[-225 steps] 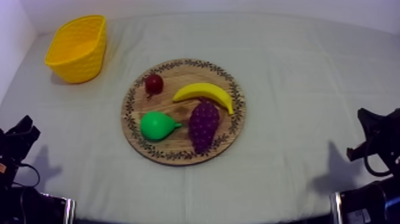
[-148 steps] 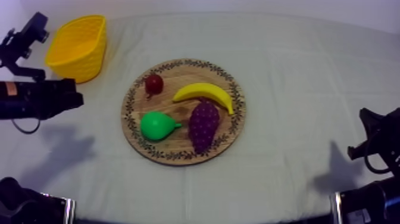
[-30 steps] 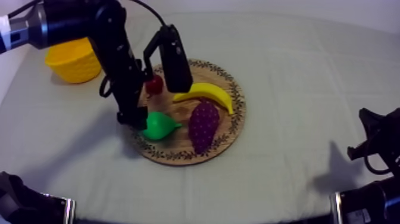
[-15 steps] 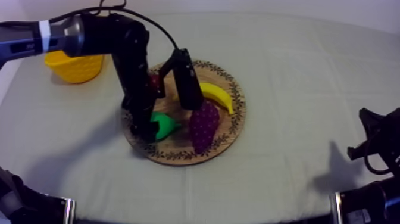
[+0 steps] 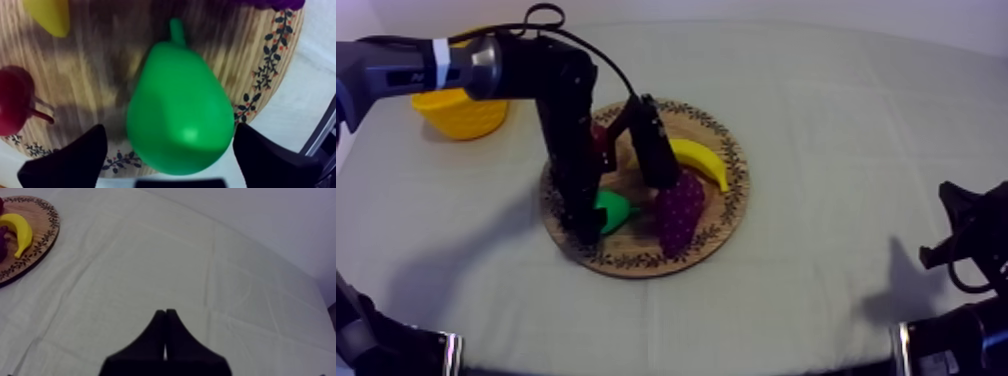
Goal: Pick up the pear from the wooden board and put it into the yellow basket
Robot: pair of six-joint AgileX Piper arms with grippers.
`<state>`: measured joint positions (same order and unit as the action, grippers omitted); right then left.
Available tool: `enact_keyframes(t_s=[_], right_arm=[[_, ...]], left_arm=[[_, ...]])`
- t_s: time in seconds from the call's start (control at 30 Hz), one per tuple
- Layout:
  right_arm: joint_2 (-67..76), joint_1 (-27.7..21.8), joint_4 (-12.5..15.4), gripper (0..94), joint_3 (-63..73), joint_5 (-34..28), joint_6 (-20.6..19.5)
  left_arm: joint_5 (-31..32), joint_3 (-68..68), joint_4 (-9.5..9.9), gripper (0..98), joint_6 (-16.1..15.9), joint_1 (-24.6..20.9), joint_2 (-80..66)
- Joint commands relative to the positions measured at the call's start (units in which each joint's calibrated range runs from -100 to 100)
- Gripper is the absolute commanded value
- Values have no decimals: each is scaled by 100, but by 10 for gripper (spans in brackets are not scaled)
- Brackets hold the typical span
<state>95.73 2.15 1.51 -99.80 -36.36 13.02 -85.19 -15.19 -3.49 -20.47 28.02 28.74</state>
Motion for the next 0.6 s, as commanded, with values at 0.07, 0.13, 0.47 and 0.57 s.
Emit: enact_keyframes(t_s=[0.07, 0.13, 0.47, 0.57], right_arm=[[3, 0, -3, 4, 2, -2, 0], [3, 0, -3, 4, 2, -2, 0], [3, 0, -3, 4, 2, -2, 0], [3, 0, -3, 4, 2, -2, 0]], left_arm=[[26, 34, 3, 866, 48, 6, 20], [59, 60, 1, 841, 75, 12, 30], [175, 109, -27, 717, 240, 38, 138], [193, 112, -45, 664, 284, 39, 155]])
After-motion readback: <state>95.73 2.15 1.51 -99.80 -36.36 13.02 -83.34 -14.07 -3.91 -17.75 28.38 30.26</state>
